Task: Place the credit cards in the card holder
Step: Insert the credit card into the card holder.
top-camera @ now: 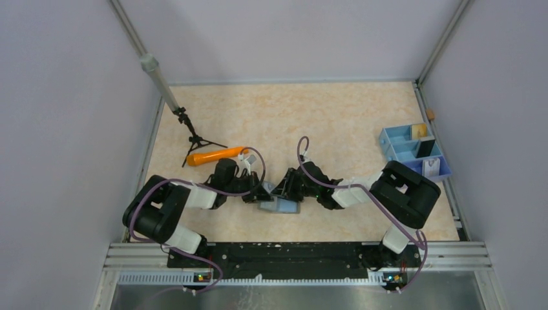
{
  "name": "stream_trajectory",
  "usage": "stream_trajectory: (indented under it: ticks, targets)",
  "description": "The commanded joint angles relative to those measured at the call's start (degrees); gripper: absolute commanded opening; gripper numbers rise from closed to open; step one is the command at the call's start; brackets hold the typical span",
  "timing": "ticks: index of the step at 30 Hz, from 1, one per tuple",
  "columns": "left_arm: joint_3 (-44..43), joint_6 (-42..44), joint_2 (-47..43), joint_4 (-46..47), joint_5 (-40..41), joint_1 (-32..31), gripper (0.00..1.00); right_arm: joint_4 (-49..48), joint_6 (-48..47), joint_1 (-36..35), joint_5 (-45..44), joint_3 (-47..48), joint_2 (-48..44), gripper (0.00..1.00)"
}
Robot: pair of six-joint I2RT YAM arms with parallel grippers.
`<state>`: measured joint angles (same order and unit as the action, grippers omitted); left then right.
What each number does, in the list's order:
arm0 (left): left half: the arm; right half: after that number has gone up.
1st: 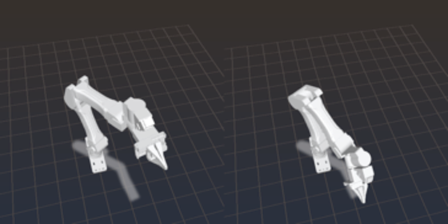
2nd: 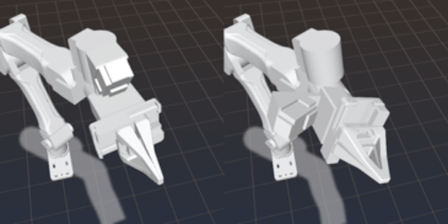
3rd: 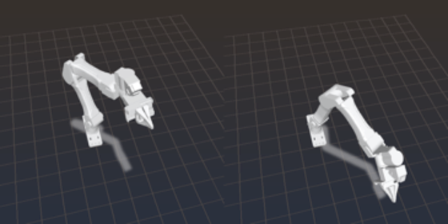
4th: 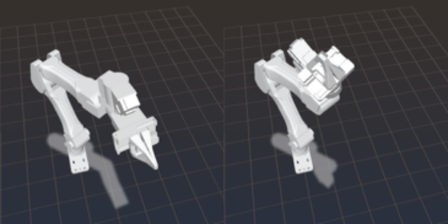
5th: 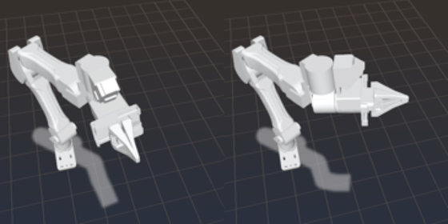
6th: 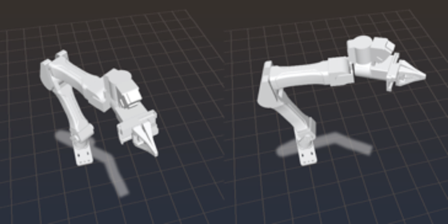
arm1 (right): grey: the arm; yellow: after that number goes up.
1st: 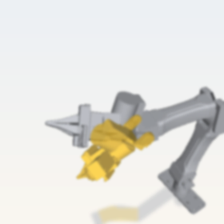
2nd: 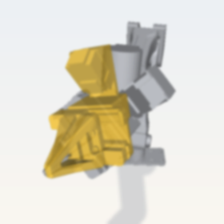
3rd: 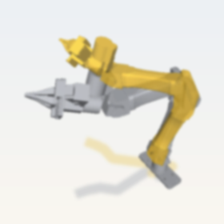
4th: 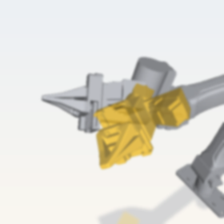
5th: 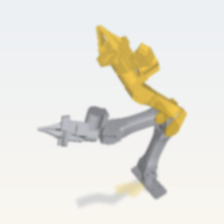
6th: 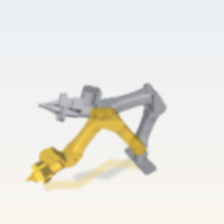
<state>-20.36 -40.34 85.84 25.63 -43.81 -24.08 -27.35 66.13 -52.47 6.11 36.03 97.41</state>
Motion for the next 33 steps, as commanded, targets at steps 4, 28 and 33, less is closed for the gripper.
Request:
stream_trajectory:
  ticks: [4,28,33]
  targets:
    - [-0.6,0.2,-0.1,1.7,3.3,0.0,0.08,6.4,2.5,-2.2,-0.7,0.6,-2.8,0.35]
    - [0.3,0.6,-2.8,-0.2,6.7,-0.1,0.32,13.4,-1.2,-4.4,-8.6,4.4,-8.6,0.4]
    - [-1.0,4.6,-9.8,-10.9,14.5,-0.1,0.62,32.8,-10.5,-4.2,-21.8,9.3,-16.6,0.56]
